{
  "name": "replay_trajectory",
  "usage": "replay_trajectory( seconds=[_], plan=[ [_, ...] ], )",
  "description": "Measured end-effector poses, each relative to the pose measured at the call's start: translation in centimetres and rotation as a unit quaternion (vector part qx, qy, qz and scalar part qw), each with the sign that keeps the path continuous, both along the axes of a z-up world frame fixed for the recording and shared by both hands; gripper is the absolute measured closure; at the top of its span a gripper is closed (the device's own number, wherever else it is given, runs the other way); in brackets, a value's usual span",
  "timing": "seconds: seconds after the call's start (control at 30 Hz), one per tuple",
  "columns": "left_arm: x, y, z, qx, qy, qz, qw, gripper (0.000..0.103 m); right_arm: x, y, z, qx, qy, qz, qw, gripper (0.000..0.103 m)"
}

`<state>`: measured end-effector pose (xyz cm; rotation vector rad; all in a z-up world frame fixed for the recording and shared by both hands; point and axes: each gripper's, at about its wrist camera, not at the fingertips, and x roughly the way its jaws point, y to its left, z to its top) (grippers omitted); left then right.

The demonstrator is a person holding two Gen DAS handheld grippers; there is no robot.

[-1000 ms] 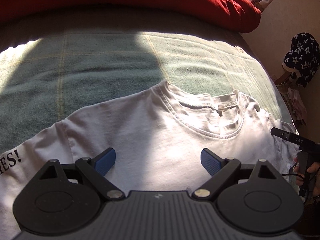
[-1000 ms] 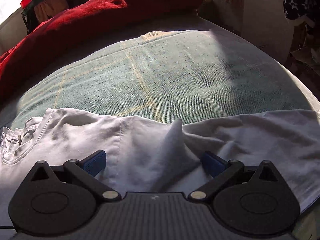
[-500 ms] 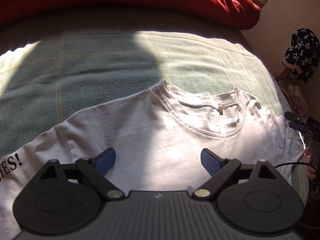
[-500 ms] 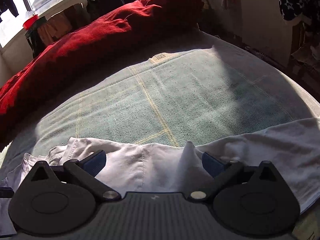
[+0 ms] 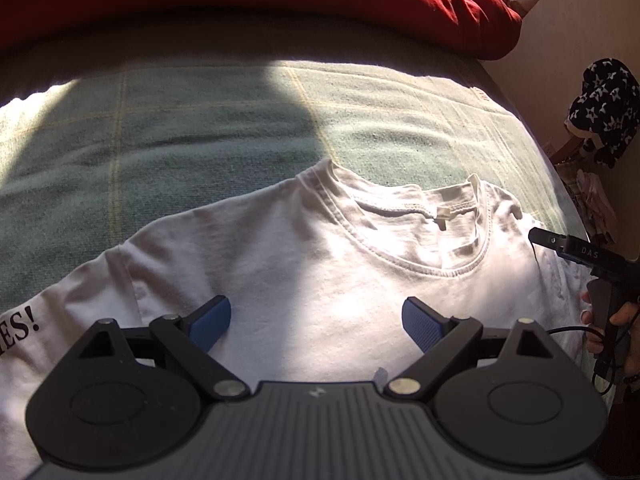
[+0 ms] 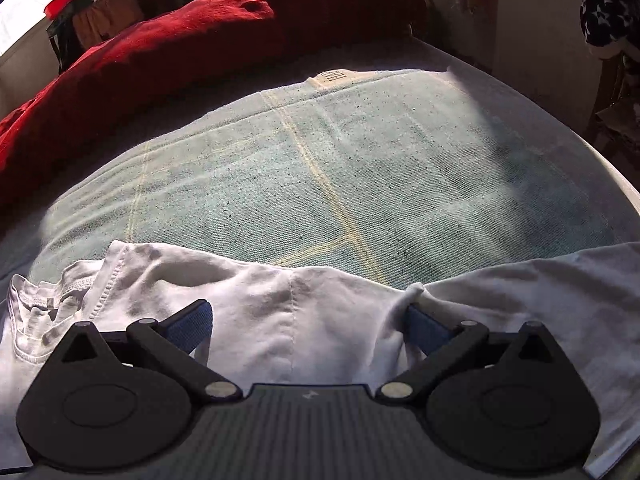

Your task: Fold clothes

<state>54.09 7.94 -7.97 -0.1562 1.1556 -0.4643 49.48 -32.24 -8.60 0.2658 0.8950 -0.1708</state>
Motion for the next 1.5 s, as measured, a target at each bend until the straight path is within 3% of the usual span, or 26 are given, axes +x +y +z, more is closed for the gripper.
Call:
replay_trajectory(
  seconds=[0.13, 0.27, 0.5, 0.67, 0.8, 0.87, 0.93, 1.07, 1.5],
  plan=[
    [0.1, 0.1, 0.0, -0.001, 0.001, -0.002, 1.0000, 0.011, 0.2, -0.3, 1.1, 0.002, -0.003, -0.009, 1.000, 0.000],
    [0.1, 0.0, -0.1, 0.000, 0.000, -0.002, 1.0000, 0.010, -1.5, 1.5, 3.6, 0.008, -0.037, 0.004, 0.999, 0.000],
    [0.1, -0.2, -0.2, 0.001, -0.003, -0.005, 1.0000, 0.008, 1.4, 3.9, -0.1, 0.039, -0.020, 0.034, 0.998, 0.000],
    [0.1, -0.4, -0.2, 0.008, -0.003, -0.007, 0.9999, 0.008, 3.4, 4.3, 0.5, 0.056, -0.027, 0.056, 0.996, 0.000],
    [0.3, -0.4, -0.2, 0.008, 0.001, -0.007, 0.9999, 0.008, 1.8, 4.1, 1.8, 0.115, -0.053, 0.113, 0.985, 0.000],
    [0.4, -0.4, -0.2, 0.008, 0.001, -0.008, 0.9999, 0.008, 0.4, 4.8, 2.9, 0.075, -0.068, 0.123, 0.987, 0.000],
    [0.3, -0.5, -0.2, 0.010, 0.000, -0.012, 0.9999, 0.008, -1.2, 4.9, 3.7, 0.046, -0.077, 0.114, 0.989, 0.000],
    [0.3, -0.5, -0.1, 0.012, 0.000, -0.016, 0.9998, 0.008, -3.8, 2.2, 4.1, -0.006, -0.058, 0.022, 0.998, 0.000],
    [0.5, -0.6, -0.1, 0.011, 0.003, -0.018, 0.9998, 0.007, -0.1, -6.8, 1.4, 0.023, -0.013, -0.015, 1.000, 0.000]
  ],
)
